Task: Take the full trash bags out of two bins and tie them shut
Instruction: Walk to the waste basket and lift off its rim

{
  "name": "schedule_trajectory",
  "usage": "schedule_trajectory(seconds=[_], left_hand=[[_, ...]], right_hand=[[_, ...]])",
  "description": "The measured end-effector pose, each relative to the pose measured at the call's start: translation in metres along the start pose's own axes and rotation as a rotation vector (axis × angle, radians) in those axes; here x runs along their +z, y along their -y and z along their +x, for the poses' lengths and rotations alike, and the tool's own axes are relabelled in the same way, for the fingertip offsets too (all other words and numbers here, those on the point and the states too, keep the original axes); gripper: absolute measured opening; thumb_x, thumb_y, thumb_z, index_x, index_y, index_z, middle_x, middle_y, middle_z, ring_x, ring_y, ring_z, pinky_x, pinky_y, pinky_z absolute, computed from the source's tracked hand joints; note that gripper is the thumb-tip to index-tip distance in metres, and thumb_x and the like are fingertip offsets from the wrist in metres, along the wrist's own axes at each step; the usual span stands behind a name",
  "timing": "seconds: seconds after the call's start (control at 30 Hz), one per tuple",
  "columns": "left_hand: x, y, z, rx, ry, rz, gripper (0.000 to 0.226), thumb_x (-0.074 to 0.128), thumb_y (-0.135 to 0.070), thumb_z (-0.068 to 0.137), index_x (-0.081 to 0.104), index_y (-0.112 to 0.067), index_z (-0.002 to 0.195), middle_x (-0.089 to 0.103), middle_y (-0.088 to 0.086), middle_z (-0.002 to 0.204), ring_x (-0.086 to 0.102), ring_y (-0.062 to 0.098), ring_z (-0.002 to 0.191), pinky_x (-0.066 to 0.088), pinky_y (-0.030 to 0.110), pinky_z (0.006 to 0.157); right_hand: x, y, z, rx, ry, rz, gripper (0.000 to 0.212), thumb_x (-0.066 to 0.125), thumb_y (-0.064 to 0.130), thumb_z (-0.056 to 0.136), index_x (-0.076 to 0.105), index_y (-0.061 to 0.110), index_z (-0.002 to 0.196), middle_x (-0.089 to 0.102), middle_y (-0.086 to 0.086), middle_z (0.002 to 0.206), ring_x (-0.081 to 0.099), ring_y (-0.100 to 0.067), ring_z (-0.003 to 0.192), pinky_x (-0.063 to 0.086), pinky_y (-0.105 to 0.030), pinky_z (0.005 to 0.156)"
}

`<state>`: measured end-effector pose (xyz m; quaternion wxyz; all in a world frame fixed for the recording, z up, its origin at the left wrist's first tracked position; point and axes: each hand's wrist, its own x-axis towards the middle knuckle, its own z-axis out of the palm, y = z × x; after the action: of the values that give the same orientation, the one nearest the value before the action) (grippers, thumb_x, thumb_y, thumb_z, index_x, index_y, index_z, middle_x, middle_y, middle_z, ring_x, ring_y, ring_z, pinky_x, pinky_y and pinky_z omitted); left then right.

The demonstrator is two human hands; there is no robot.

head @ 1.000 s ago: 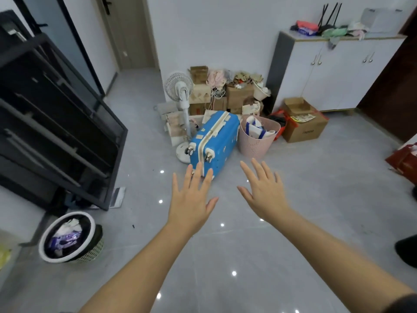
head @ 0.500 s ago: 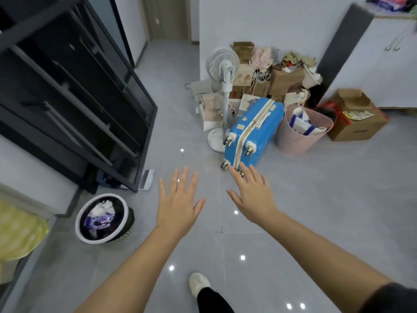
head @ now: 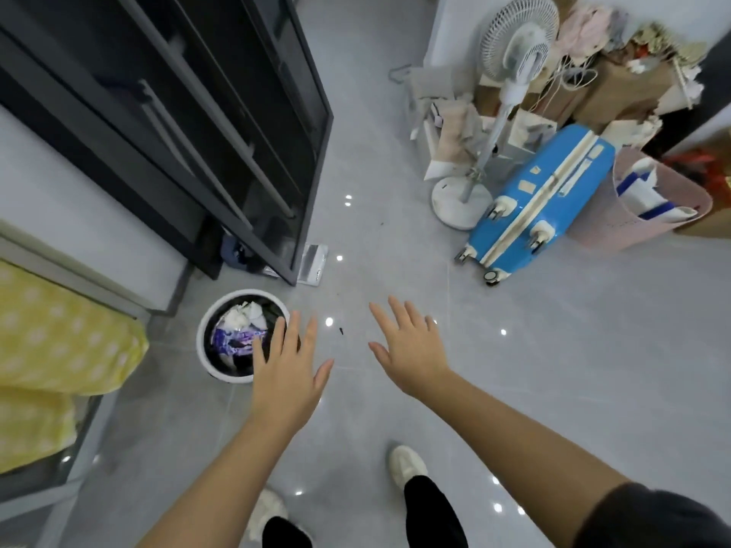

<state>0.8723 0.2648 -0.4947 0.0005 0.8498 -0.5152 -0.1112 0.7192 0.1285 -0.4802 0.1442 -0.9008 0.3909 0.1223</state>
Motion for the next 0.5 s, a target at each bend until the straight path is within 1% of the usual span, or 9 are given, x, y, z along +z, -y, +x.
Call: schedule_trajectory(seconds=[0.07, 0.1, 0.13, 0.23, 0.27, 0.4, 0.5], left_hand=[[0.021, 0.044, 0.003, 0.008, 0.076, 0.023, 0.067, 0.029, -0.055, 0.089, 0.039, -0.017, 0.144, 0.039, 0.013, 0.149, 0.038, 0.032, 0.136, 0.032, 0.059, 0.104], [0.034, 0.065, 0.005, 0.012, 0.107, 0.036, 0.068, 0.028, -0.055, 0.087, 0.040, -0.017, 0.143, 0.040, 0.013, 0.148, 0.039, 0.033, 0.135, 0.032, 0.060, 0.104], [0.048, 0.085, 0.009, 0.018, 0.130, 0.045, 0.067, 0.032, -0.054, 0.087, 0.042, -0.016, 0.142, 0.041, 0.014, 0.147, 0.040, 0.033, 0.134, 0.033, 0.061, 0.103], [0.090, 0.133, 0.028, 0.007, 0.168, 0.038, 0.066, 0.059, -0.047, 0.083, 0.047, -0.012, 0.138, 0.044, 0.016, 0.145, 0.043, 0.036, 0.132, 0.037, 0.063, 0.099], [0.105, 0.147, 0.036, -0.007, 0.173, 0.038, 0.067, 0.063, -0.046, 0.081, 0.048, -0.012, 0.137, 0.045, 0.017, 0.144, 0.044, 0.037, 0.131, 0.038, 0.063, 0.097], [0.179, 0.193, 0.062, -0.084, 0.191, 0.040, 0.068, 0.067, -0.044, 0.079, 0.048, -0.013, 0.137, 0.048, 0.016, 0.142, 0.046, 0.036, 0.129, 0.039, 0.061, 0.097], [0.236, 0.226, 0.082, -0.169, 0.174, 0.024, 0.063, 0.064, -0.044, 0.081, 0.051, -0.013, 0.134, 0.051, 0.016, 0.138, 0.047, 0.036, 0.128, 0.041, 0.059, 0.095]], right_hand=[[0.030, 0.035, 0.016, 0.010, 0.052, 0.003, 0.062, 0.028, 0.049, 0.100, -0.002, 0.031, 0.151, 0.005, -0.006, 0.161, 0.008, -0.030, 0.147, 0.017, -0.049, 0.116], [0.045, 0.052, 0.025, 0.013, 0.074, 0.010, 0.062, 0.028, 0.049, 0.100, -0.003, 0.032, 0.151, 0.004, -0.005, 0.161, 0.007, -0.030, 0.147, 0.017, -0.049, 0.116], [0.062, 0.067, 0.034, 0.016, 0.096, 0.019, 0.062, 0.027, 0.049, 0.100, -0.004, 0.032, 0.151, 0.004, -0.005, 0.161, 0.006, -0.029, 0.147, 0.017, -0.049, 0.116], [0.109, 0.102, 0.068, 0.020, 0.139, 0.037, 0.062, 0.027, 0.049, 0.100, -0.004, 0.032, 0.151, 0.004, -0.005, 0.161, 0.005, -0.028, 0.148, 0.019, -0.049, 0.115], [0.126, 0.111, 0.082, 0.023, 0.149, 0.045, 0.062, 0.028, 0.049, 0.100, -0.003, 0.032, 0.151, 0.005, -0.005, 0.161, 0.006, -0.028, 0.147, 0.019, -0.049, 0.115], [0.199, 0.131, 0.138, 0.004, 0.239, 0.043, 0.062, 0.029, 0.047, 0.099, -0.001, 0.031, 0.151, 0.006, -0.004, 0.161, 0.007, -0.027, 0.147, 0.020, -0.048, 0.115], [0.254, 0.138, 0.180, -0.062, 0.278, -0.017, 0.062, 0.029, 0.046, 0.100, -0.002, 0.031, 0.151, 0.007, -0.005, 0.160, 0.008, -0.028, 0.146, 0.022, -0.049, 0.114]])
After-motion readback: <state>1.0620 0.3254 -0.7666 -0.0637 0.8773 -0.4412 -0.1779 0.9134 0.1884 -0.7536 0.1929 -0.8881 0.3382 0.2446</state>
